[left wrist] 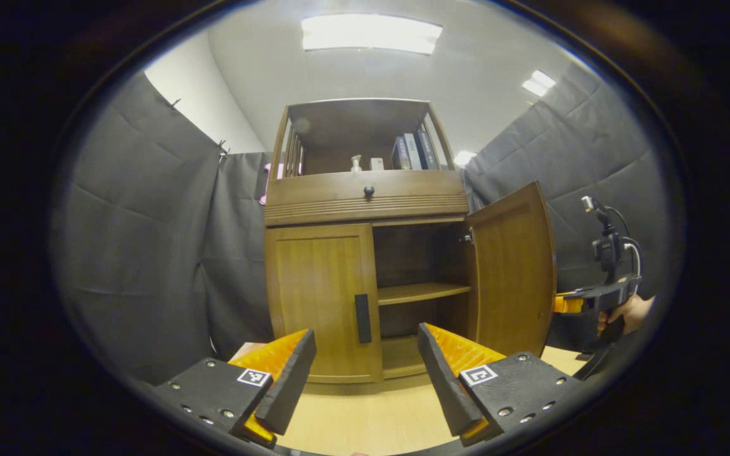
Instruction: Open the right door of the double-door shoe cabinet with the right hand, and open the left door with the left hand.
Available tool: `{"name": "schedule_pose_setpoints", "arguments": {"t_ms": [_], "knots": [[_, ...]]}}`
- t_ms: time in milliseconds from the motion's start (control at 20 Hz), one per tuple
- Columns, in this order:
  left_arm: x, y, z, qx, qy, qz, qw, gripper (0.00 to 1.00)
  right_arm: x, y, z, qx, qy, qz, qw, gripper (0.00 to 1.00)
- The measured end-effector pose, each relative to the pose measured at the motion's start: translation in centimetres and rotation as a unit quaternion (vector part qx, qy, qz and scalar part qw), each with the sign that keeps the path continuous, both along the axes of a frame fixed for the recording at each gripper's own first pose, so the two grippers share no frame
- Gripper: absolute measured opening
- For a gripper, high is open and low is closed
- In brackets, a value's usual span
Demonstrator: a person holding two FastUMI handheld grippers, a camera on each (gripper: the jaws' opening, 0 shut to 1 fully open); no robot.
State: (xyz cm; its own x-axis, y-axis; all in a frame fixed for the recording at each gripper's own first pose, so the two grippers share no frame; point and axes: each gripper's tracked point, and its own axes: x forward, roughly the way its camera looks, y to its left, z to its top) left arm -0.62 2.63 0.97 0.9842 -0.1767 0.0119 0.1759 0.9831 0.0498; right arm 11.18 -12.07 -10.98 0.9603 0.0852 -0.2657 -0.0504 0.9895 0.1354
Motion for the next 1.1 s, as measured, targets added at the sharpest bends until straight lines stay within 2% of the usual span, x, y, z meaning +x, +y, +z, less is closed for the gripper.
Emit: {"name": "schedule_pose_setpoints", "arguments": {"t_ms": [50, 100, 150, 200, 300, 350, 400, 450, 500, 650, 700, 900, 1100], "knots": [[0.0, 0.0, 0.0, 0.001, 0.001, 0.001, 1.0, 0.92, 0.0, -0.6, -0.1, -0.003, 0.002, -0.007, 1.0, 0.09], [0.0, 0.0, 0.0, 0.002, 0.001, 0.001, 1.0, 0.93, -0.5, -1.0, 0.2, -0.001, 0.001, -0.006, 1.0, 0.09], [0.1, -0.1, 0.0, 0.003, 0.002, 0.001, 1.0, 0.93, -0.8, -1.3, 0.5, 0.003, -0.001, -0.009, 1.0, 0.15], [0.1, -0.2, -0.2, 0.004, 0.002, 0.001, 1.0, 0.93, -0.9, -1.9, 0.7, 0.002, -0.004, -0.015, 1.0, 0.1], [0.1, -0.4, -0.5, 0.003, 0.003, -0.001, 1.0, 0.93, -1.7, -3.2, 1.4, -0.004, -0.008, -0.025, 1.0, 0.1], [0.2, -0.7, -0.6, 0.001, 0.005, -0.003, 1.0, 0.93, -2.3, -3.2, 1.7, 0.002, -0.013, -0.022, 1.0, 0.24], [0.2, -0.8, -0.8, 0.0, 0.006, -0.006, 1.0, 0.93, -2.7, -3.3, 2.4, 0.004, -0.018, -0.022, 1.0, 0.24], [0.3, -1.1, -0.9, -0.003, 0.007, -0.009, 1.0, 0.93, -3.1, -3.4, 2.9, -0.001, -0.024, -0.024, 0.999, 0.31], [0.4, -1.2, -1.0, -0.005, 0.007, -0.012, 1.0, 0.93, -3.4, -3.4, 3.4, -0.009, -0.029, -0.027, 0.999, 0.31], [0.8, -1.5, -1.4, -0.008, 0.006, -0.017, 1.0, 0.93, -4.8, -3.4, 5.0, -0.028, -0.047, -0.047, 0.997, 0.6], [1.1, -1.5, -1.6, -0.009, 0.007, -0.016, 1.0, 0.93, -5.3, -3.6, 5.7, -0.028, -0.054, -0.056, 0.997, 0.64], [2.9, -1.0, -2.4, -0.011, 0.006, -0.014, 1.0, 0.93, -7.1, -2.1, 7.4, -0.013, -0.078, -0.066, 0.995, 0.97], [4.8, -0.6, -2.9, -0.009, -0.001, -0.013, 1.0, 0.93, -8.1, -0.3, 8.5, -0.035, -0.092, -0.061, 0.993, 0.98]]}}
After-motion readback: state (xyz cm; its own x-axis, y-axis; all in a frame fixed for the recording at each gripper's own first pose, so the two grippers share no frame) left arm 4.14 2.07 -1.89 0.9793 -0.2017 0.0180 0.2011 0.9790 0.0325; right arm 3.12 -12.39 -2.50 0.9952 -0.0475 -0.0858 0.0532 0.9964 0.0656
